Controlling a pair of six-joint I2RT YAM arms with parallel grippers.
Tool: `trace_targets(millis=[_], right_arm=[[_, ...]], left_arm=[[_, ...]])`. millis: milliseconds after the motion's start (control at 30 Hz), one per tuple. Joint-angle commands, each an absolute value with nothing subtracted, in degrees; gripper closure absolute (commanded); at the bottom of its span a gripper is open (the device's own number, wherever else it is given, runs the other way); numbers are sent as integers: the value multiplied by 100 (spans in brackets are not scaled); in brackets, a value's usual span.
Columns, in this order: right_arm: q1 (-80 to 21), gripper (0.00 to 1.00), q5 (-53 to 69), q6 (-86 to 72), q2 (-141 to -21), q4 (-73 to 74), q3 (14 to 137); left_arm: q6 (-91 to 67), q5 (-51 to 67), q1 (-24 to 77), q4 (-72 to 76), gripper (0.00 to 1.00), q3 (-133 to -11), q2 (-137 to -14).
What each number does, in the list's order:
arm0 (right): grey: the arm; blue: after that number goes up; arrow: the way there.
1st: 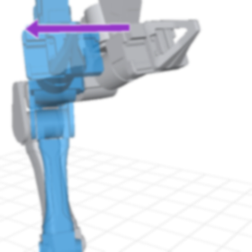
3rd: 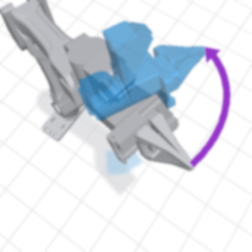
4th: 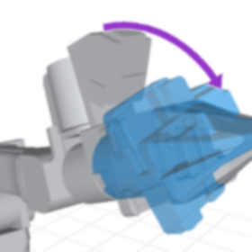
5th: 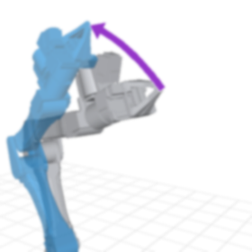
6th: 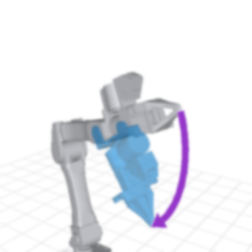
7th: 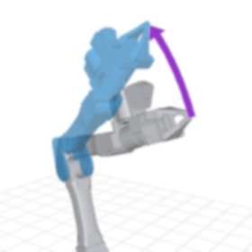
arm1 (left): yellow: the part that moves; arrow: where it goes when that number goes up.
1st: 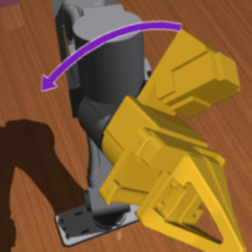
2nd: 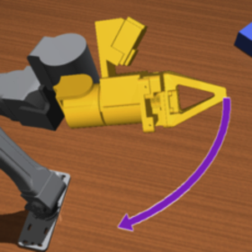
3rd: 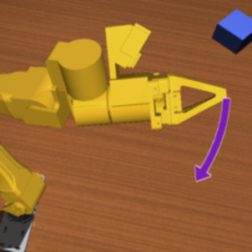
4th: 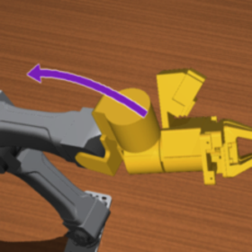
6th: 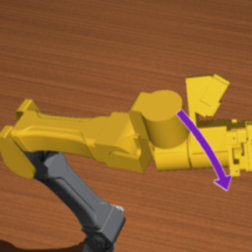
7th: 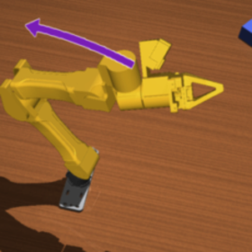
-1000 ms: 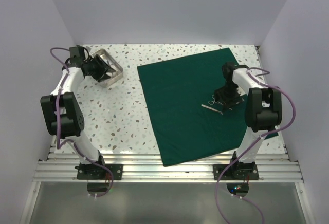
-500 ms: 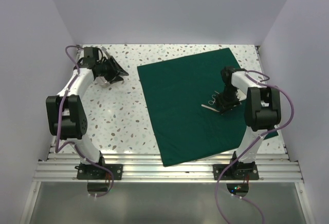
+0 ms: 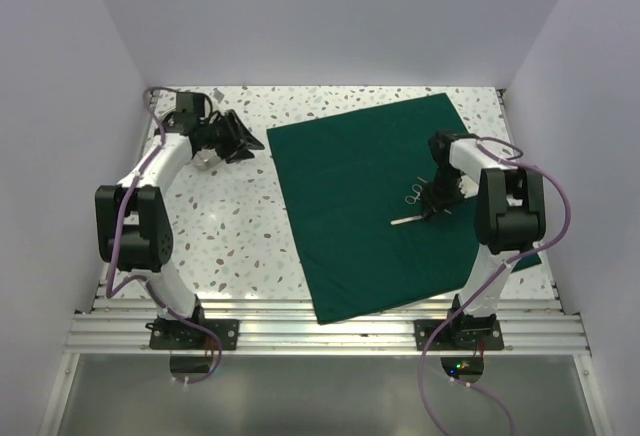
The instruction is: Prepare the surgical pack
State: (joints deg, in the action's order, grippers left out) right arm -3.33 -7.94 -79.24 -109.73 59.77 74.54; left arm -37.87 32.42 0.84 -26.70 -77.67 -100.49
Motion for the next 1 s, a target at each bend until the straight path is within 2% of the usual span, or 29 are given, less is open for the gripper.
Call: trace_targets(millis=[0,100,233,400,600,833,967], right_arm=[[-456,95,-835,-7691,-10354,6345,7523],[-834,100,-668,-7208,-10099,6407,7768],[-1624,100,-808,-6540,-10125,6496,8567],[-2459,100,-704,-5688,-10380,6110,9798],[-2952,98,-325,-5142,-10784,5888,10818],[-3050,98,-9,-5045,-10819,5740,10934],[-3067,98,122,-5027,-10854,5686,11004]], left_arm=[[-3577,4059,438,-1954,51,-7568,-9756],[-3612,4718,712,-1320,46,-7374,-9756],[-3928,5482,1290,-503,44,-7216,-9852],[-3929,5809,1783,-176,41,-7330,-10028],[-3955,5959,2162,-97,40,-7268,-10230],[-3806,5924,2224,-272,42,-7313,-10362],[-3823,6003,2276,-203,52,-7181,-10476]])
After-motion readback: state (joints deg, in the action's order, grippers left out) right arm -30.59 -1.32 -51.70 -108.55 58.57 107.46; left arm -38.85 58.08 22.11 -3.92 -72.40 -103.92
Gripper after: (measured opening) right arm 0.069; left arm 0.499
